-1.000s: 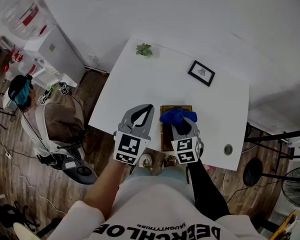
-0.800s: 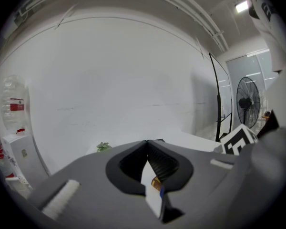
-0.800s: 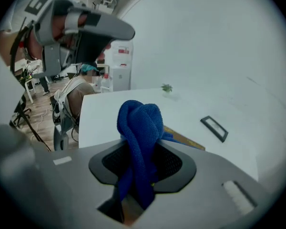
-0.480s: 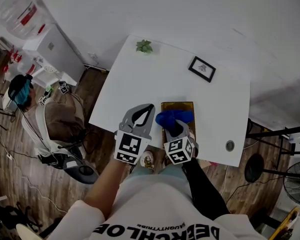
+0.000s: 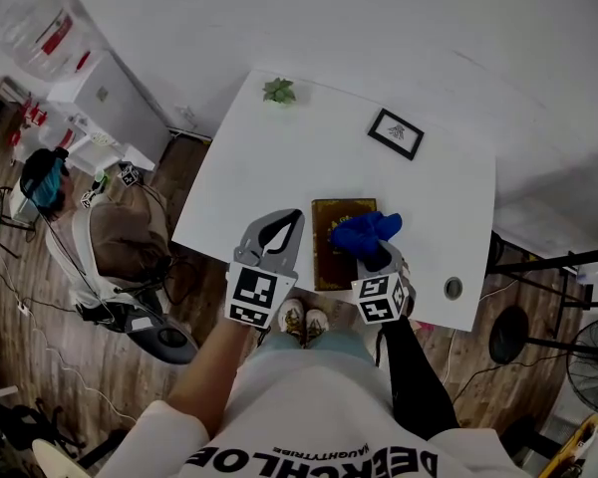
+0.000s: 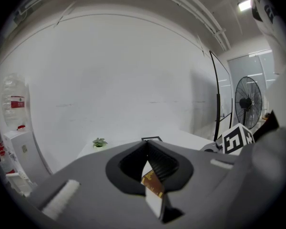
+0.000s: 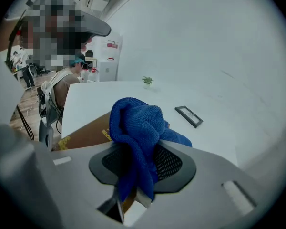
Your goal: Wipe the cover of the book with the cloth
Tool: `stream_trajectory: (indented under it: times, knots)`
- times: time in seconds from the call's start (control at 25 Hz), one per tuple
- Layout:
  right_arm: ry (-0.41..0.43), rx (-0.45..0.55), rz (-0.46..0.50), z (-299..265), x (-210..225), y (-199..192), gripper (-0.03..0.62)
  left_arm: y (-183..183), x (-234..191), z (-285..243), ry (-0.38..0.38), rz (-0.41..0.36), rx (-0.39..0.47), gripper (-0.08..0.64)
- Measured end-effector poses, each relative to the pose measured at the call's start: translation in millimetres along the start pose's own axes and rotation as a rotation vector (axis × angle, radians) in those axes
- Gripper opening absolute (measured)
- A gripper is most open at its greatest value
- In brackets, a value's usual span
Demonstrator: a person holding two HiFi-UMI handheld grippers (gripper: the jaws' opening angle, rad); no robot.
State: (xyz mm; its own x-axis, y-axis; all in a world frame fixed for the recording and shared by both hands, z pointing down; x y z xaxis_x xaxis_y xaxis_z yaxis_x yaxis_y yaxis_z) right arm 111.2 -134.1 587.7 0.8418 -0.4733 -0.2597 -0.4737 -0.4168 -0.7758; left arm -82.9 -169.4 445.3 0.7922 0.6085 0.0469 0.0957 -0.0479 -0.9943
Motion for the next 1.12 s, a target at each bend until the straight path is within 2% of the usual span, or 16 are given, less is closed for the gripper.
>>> stream_trajectory:
  times: [0.28, 0.36, 0.48, 0.6, 0.76, 0.96, 1.12]
  knots:
    - [-0.095, -0.048, -0.09, 11.3, 47.7, -27.0, 0.132, 6.5, 18.9, 3.5, 0.037, -0.004, -0.021, 0.057]
    - [-0.098, -0.012, -0.095, 14.9, 51.0, -24.3, 0.13, 7.9, 24.6, 6.2, 0.048, 0.002, -0.021, 0.057]
    - [-0.091, 0.1, -0.104, 24.8, 53.5, -6.6, 0.119, 9.7, 31.8, 12.3, 0.072, -0.003, -0.008, 0.057]
    - [-0.043, 0.208, -0.132, 36.9, 50.5, 22.6, 0.109, 8.1, 35.4, 20.3, 0.099, -0.001, 0.004, 0.057]
    - [0.054, 0.279, -0.079, 43.7, 19.7, 46.9, 0.107, 1.7, 39.2, 32.5, 0.109, 0.013, -0.001, 0.057]
    - [0.186, 0.25, 0.001, 33.9, -34.6, 51.2, 0.107, -3.2, 41.0, 45.3, 0.104, 0.011, -0.017, 0.057]
    - [0.254, 0.136, 0.057, 15.4, -64.1, 36.7, 0.107, -8.2, 36.8, 56.8, 0.119, 0.021, -0.024, 0.057]
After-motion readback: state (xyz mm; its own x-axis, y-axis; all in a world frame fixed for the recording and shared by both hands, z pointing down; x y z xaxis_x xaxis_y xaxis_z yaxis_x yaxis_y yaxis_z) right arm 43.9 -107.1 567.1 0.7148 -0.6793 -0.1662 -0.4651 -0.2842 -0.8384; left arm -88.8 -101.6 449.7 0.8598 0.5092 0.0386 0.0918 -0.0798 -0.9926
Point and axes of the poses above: the fingertips, and each gripper's own axes: z backward along the fingers, x to its right, y out of its top, the point moved 5 cm from there along z, backward along the fingers, and after that the axes turned 9 degrees about x, right-handed, at the moved point
